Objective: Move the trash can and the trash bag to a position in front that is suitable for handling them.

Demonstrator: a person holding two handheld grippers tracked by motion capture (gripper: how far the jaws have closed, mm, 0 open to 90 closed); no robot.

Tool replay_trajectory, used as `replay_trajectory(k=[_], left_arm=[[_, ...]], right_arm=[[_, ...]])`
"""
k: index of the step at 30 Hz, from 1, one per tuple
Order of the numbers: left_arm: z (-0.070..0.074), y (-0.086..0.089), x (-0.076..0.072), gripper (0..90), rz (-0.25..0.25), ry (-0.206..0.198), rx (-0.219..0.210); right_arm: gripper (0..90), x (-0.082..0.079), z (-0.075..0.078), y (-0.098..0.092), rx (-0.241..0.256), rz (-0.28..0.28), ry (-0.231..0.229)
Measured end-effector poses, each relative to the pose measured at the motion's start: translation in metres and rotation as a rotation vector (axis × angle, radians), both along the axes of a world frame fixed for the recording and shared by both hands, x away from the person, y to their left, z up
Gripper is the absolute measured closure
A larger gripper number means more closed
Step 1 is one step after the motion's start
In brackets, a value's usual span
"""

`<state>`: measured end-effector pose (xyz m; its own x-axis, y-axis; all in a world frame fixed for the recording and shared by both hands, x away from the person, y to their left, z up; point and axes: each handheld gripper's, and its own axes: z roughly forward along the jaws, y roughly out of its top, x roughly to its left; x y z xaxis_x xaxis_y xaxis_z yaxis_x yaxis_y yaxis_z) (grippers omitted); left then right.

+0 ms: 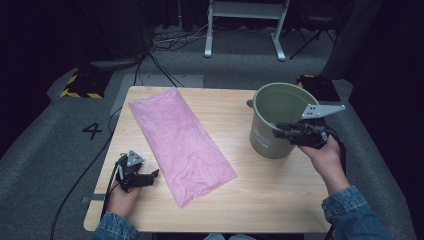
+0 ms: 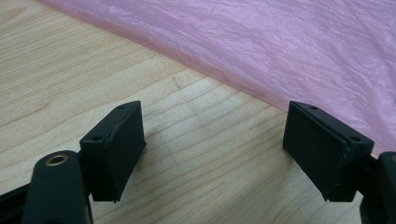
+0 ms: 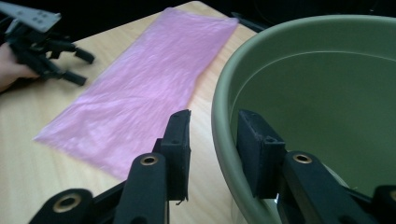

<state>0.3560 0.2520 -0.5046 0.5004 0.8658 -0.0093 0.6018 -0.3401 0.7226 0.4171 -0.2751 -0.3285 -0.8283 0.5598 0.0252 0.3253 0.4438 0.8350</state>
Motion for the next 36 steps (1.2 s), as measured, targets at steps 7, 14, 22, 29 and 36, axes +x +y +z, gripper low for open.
replay_trajectory(k=[7, 14, 22, 29, 36], left_arm=[[0.0, 0.0, 0.0, 20.6, -0.001, 0.0, 0.0], [0.0, -0.001, 0.001, 20.5, 0.007, -0.002, 0.003], [0.0, -0.002, 0.0, 20.7, 0.013, -0.002, 0.003], [0.0, -0.002, -0.001, 20.7, 0.015, -0.001, 0.0], [0.0, -0.002, -0.001, 20.7, 0.014, -0.001, 0.001]], right_arm=[[64.4, -0.037, -0.001, 0.01, 0.009, 0.068, 0.009], [64.2, -0.067, 0.0, 0.024, 0.005, 0.128, 0.011], [64.0, -0.1, -0.001, 0.033, 0.026, 0.192, 0.039], [63.7, -0.138, 0.0, 0.042, 0.016, 0.269, 0.043], [61.8, -0.167, 0.0, 0.048, 0.023, 0.313, 0.072]])
